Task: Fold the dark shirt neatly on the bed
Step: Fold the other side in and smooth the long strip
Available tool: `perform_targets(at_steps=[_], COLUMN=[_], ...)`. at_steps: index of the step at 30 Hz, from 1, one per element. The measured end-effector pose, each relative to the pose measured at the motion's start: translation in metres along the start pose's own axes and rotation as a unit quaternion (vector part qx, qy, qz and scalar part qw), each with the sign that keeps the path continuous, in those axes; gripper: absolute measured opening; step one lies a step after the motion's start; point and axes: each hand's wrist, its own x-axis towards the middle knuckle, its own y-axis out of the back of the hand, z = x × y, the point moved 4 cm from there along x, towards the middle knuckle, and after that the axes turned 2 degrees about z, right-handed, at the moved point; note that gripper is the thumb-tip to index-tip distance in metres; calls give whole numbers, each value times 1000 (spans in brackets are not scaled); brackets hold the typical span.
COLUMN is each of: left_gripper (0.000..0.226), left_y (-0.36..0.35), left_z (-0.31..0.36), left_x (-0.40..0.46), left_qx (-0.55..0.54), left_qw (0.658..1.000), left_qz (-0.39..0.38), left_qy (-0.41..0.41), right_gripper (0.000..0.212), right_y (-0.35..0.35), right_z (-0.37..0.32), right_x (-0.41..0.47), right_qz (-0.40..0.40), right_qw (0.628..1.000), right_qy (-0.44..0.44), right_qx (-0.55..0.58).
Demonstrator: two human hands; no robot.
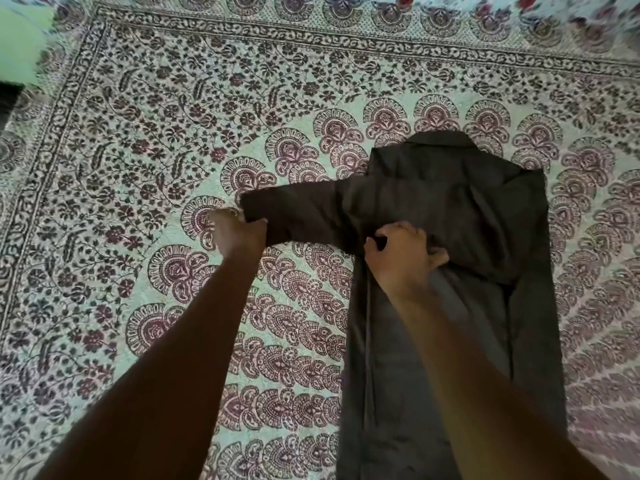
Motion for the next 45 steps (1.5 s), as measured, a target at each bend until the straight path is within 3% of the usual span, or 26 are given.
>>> perform_targets(at_steps=[3, 6, 8, 11, 14, 16, 17, 20, 23, 24, 26, 27, 31, 32, 35, 38, 42, 45], left_gripper=[27, 29, 30, 22, 25, 19, 12, 34, 14, 5, 10, 11, 16, 14, 9, 6, 29, 27], left_y=[-6, -12, -17, -31, -50, -61, -65, -74, -81, -81, -82, -82, -80, -78, -70, -66, -55, -50], left_z=[0, 13, 24, 29, 11, -4, -13, -40, -67, -74, -88, -96, -124, -130, -147, -164, -179, -188], left_x=[-14, -52, -84, -149, -219, -262, -283, -337, -364, -372, -387, -393, -418, -426, -444, -461, -481, -496], left_qx=[-21, -92, -160, -214, -169, -103, -84, -28, 9, 25, 61, 82, 176, 202, 230, 230, 239, 271], left_qw=[999, 989, 971, 938, 915, 908, 903, 883, 882, 876, 862, 857, 818, 809, 795, 799, 811, 798], left_qz=[-35, -108, -159, -243, -303, -325, -338, -373, -359, -369, -409, -428, -479, -481, -469, -456, -401, -420], left_qy=[-7, -48, -77, -121, -205, -245, -250, -282, -307, -309, -293, -275, -265, -271, -310, -317, -352, -336], right_gripper=[28, 28, 30, 42, 69, 74, 72, 60, 42, 52, 75, 75, 20, 17, 22, 13, 10, 13], right_y=[-2, -3, 6, 28, 48, 63, 71, 91, 90, 88, 82, 76, 58, 55, 51, 46, 42, 37], right_z=[12, 27, 33, 48, 80, 107, 122, 171, 218, 234, 256, 267, 304, 311, 321, 334, 347, 346], right_x=[-6, -8, -5, -16, -39, -56, -66, -99, -131, -145, -170, -183, -223, -232, -253, -267, -277, -289], right_qz=[-46, -95, -88, -105, -153, -169, -175, -177, -139, -118, -85, -72, -41, -34, 0, 12, -71, -145], right_qw=[999, 994, 978, 886, 786, 714, 698, 716, 742, 747, 767, 780, 796, 799, 776, 741, 817, 775], right_qy=[23, 8, 2, -92, -188, -194, -190, -200, -216, -226, -238, -242, -272, -281, -319, -357, -331, -359], right_qx=[14, 61, 188, 443, 569, 651, 668, 646, 619, 614, 590, 572, 539, 530, 544, 569, 466, 499])
